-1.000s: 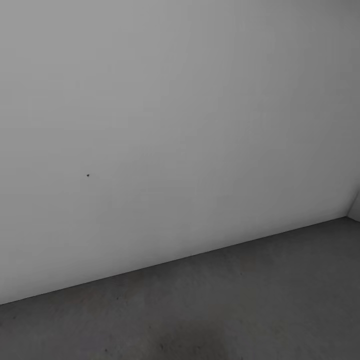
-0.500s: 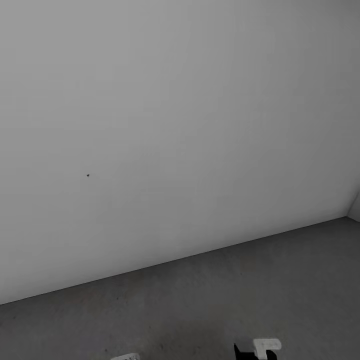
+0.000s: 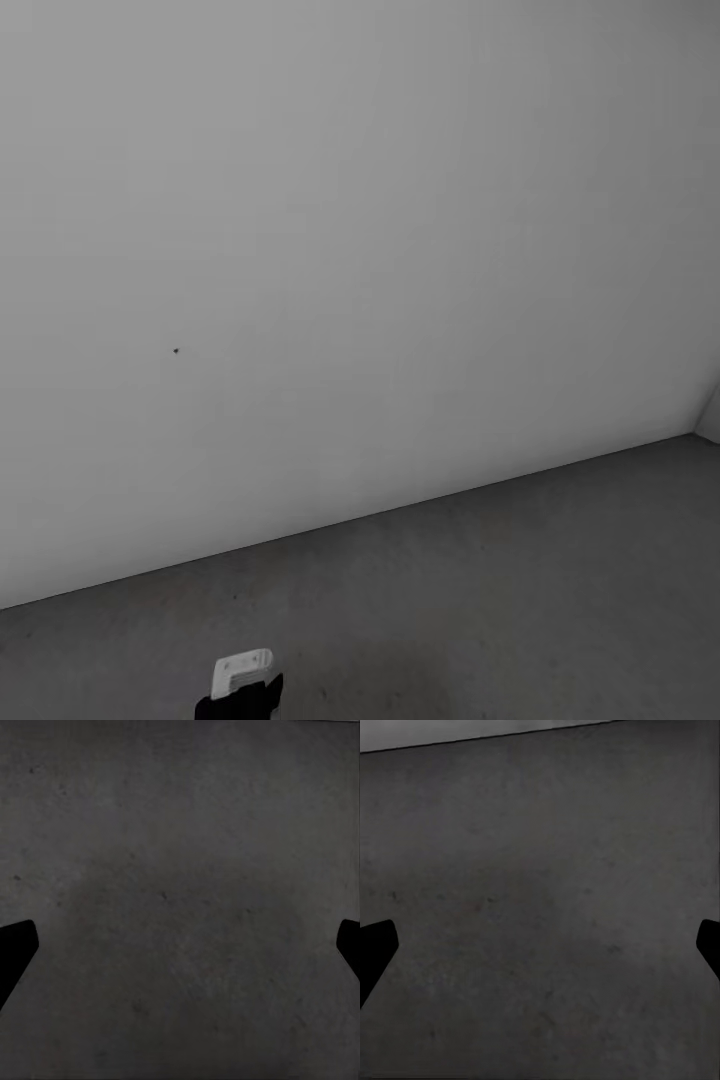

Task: Move the two storage containers from the living room to the garage. In the garage, place one container on the floor and stack the other container on top of it (either order is fine).

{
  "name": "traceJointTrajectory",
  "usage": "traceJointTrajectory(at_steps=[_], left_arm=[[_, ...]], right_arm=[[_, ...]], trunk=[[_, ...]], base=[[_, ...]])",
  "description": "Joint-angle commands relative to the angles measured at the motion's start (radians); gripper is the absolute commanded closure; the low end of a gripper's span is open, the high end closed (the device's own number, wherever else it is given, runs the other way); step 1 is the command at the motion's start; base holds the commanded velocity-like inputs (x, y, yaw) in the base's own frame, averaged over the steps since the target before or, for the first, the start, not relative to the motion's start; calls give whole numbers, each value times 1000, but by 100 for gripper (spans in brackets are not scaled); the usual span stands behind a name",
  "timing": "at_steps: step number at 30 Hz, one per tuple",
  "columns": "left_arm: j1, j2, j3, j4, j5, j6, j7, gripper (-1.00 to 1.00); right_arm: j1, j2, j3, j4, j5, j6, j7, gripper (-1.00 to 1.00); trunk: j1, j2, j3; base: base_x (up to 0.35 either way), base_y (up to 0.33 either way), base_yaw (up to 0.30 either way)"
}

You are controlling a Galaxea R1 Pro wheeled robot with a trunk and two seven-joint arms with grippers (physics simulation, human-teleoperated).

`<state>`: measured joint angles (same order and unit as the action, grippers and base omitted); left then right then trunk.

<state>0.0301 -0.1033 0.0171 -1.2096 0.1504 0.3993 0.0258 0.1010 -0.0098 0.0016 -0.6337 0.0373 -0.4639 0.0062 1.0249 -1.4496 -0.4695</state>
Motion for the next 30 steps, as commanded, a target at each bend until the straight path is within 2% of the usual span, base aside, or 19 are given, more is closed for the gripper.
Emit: traceJointTrajectory(at_steps=[1,2,5,7,9,13,16,26,27,28,30], left_arm=[[-14,-1,1,-4,10,24,10,-100],[-27,-1,1,-5,9,31,13,-100],[-58,-1,1,-3,7,40,16,-100],[-116,0,1,12,6,50,22,-100],[-157,-1,1,39,6,57,28,-100],[-261,-3,1,150,11,57,35,-100],[-307,-6,1,204,13,51,35,-100],[-387,-2,1,229,16,46,34,-100],[-396,0,1,229,17,31,31,-100],[-398,1,3,233,12,-23,26,-100],[-398,2,3,237,11,-27,25,-100]], right_arm=[[63,0,1,7,15,-112,0,-100],[100,0,1,22,20,-186,0,-100],[145,2,1,100,25,-338,1,-100],[166,4,3,259,30,-507,2,-100],[171,5,4,327,31,-570,2,-100],[176,6,4,400,29,-583,5,-100],[176,7,4,414,30,-583,5,-100],[177,6,0,420,29,-583,-4,-100],[177,5,-1,420,29,-583,-6,-100],[177,5,5,421,28,-583,-1,-100],[177,6,5,422,27,-583,0,-100]], trunk=[[0,0,0],[0,0,0],[0,0,0],[0,0,0],[0,0,0],[0,0,0],[0,0,0],[0,0,0],[0,0,0],[0,0,0],[0,0,0]], base=[[0,0,0],[0,0,0],[0,0,0],[0,0,0],[0,0,0],[0,0,0],[0,0,0],[0,0,0],[0,0,0],[0,0,0],[0,0,0]])
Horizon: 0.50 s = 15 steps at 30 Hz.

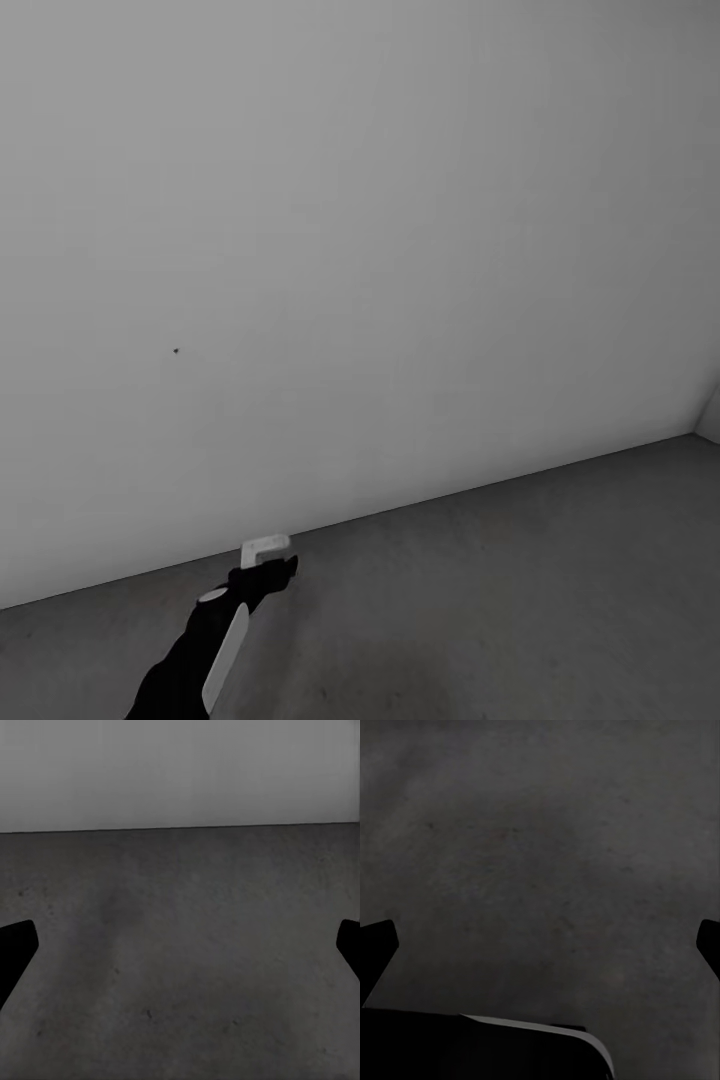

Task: Move the two storage containers from the living room to the garage. In the garage, place one container on the floor and stack the other container on top of it (either order is fine).

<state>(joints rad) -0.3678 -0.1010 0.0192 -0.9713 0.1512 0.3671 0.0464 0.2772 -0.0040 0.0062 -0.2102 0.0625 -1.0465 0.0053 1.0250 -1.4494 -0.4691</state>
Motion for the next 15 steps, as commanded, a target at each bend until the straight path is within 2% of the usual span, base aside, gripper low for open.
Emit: traceJointTrajectory(at_steps=[1,15], left_arm=[[0,-1,1,-1,10,5,5,-100],[0,-1,1,3,11,0,3,-100]], right_arm=[[0,0,0,-1,2,-1,1,-100],[0,2,-2,29,1,-1,0,-100]], trunk=[[0,-1,-1],[0,-1,0]], base=[[0,0,0],[0,0,-13]])
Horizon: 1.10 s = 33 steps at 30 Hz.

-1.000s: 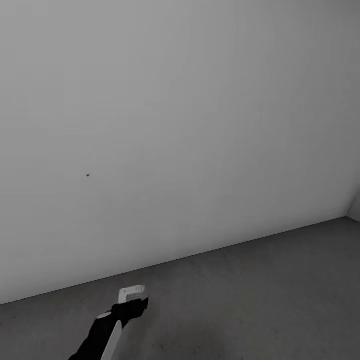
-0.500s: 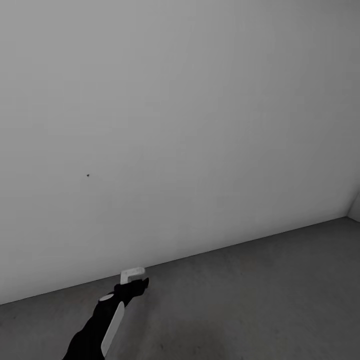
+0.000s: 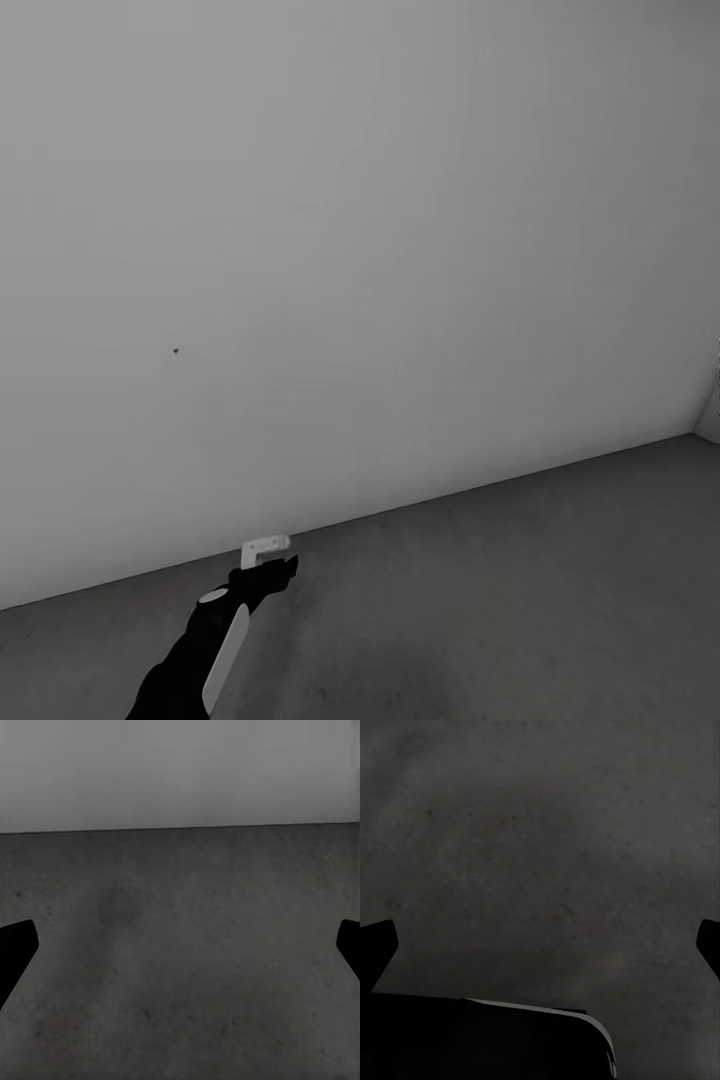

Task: Move the two storage containers from the living room to the garage. In the garage, place one container on the floor and stack the other container on top of it (either order is fine).

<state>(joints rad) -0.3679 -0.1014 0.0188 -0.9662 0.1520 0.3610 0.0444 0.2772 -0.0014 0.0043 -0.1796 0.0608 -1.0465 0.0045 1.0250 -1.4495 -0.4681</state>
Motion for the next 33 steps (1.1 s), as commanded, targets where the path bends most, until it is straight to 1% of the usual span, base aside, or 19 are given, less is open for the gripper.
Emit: traceJointTrajectory(at_steps=[1,8,11,28,33], left_arm=[[0,0,2,-2,11,5,5,-100],[0,0,3,-2,11,4,5,-100],[0,0,3,-2,11,4,5,-100],[0,6,3,-2,14,2,5,-100],[0,5,14,-5,15,-4,6,-100]], right_arm=[[0,0,-1,-2,2,-1,0,-100],[0,0,-1,-1,2,-1,-2,-100],[0,0,-2,-1,1,-1,-3,-100],[0,0,-3,-1,1,-1,-5,-100],[0,0,-4,-1,1,-1,-5,-100]], trunk=[[0,-1,-1],[0,-1,0],[0,-1,0],[0,-1,0],[0,-1,0]], base=[[0,0,-31],[0,0,-11],[0,0,106],[0,0,281],[0,0,298]])
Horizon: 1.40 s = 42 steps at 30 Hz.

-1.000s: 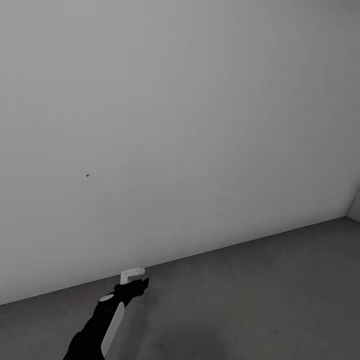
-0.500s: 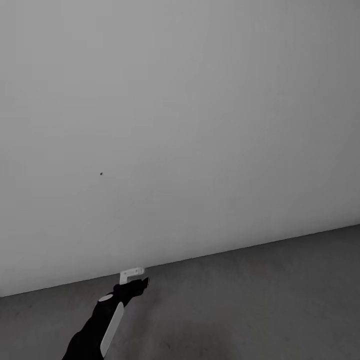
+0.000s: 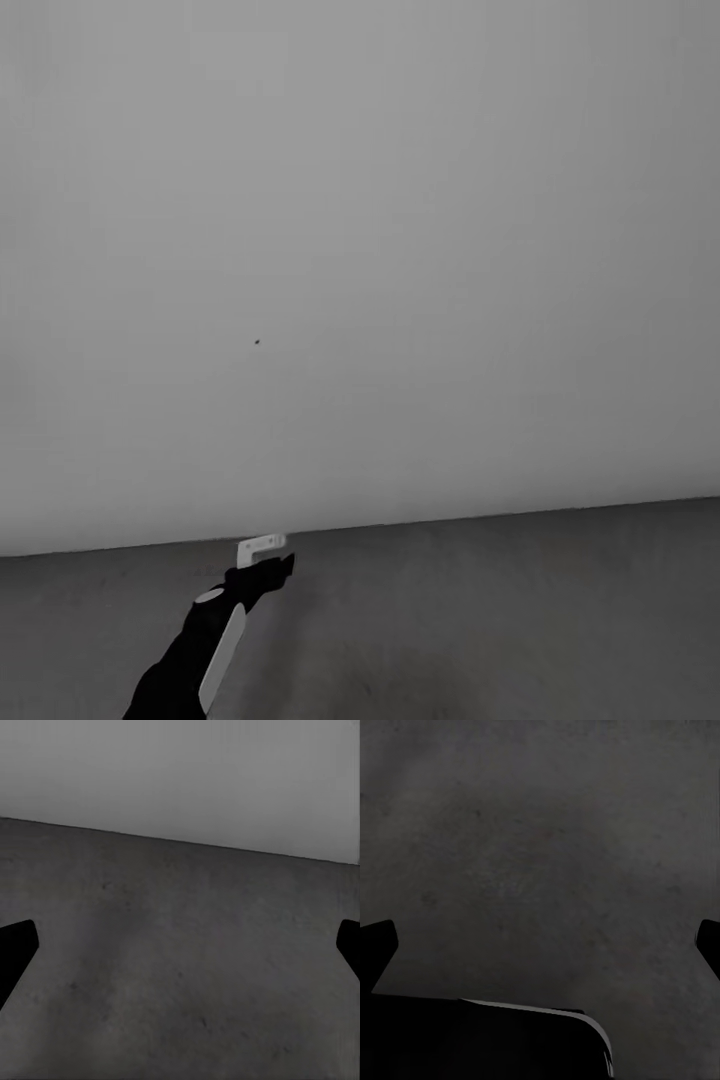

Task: Move the two storage containers from the living room to the garage. In the garage, place one container on the floor and stack the other container on top of it (either order is fine).

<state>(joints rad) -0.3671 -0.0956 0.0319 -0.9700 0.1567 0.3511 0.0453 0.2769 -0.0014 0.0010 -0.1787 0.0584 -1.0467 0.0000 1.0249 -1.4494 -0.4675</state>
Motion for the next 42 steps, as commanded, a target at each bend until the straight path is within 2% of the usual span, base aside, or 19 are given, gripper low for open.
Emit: traceJointTrajectory(at_steps=[1,7,31,42], left_arm=[[0,-1,2,-1,10,2,5,-100],[0,0,5,-1,4,-26,7,-100],[0,-3,-1,-1,4,-38,6,-100],[0,-1,3,-1,9,-38,5,-100]], right_arm=[[1,0,-1,-2,3,0,0,-100],[1,0,-1,-2,3,0,0,-100],[1,1,-1,-2,3,0,1,-100],[1,1,-1,-2,3,0,1,-100]], trunk=[[0,-1,-1],[0,-1,-1],[0,-1,-1],[0,-1,-1]], base=[[0,0,298],[0,0,298],[0,3,298],[0,223,298]])
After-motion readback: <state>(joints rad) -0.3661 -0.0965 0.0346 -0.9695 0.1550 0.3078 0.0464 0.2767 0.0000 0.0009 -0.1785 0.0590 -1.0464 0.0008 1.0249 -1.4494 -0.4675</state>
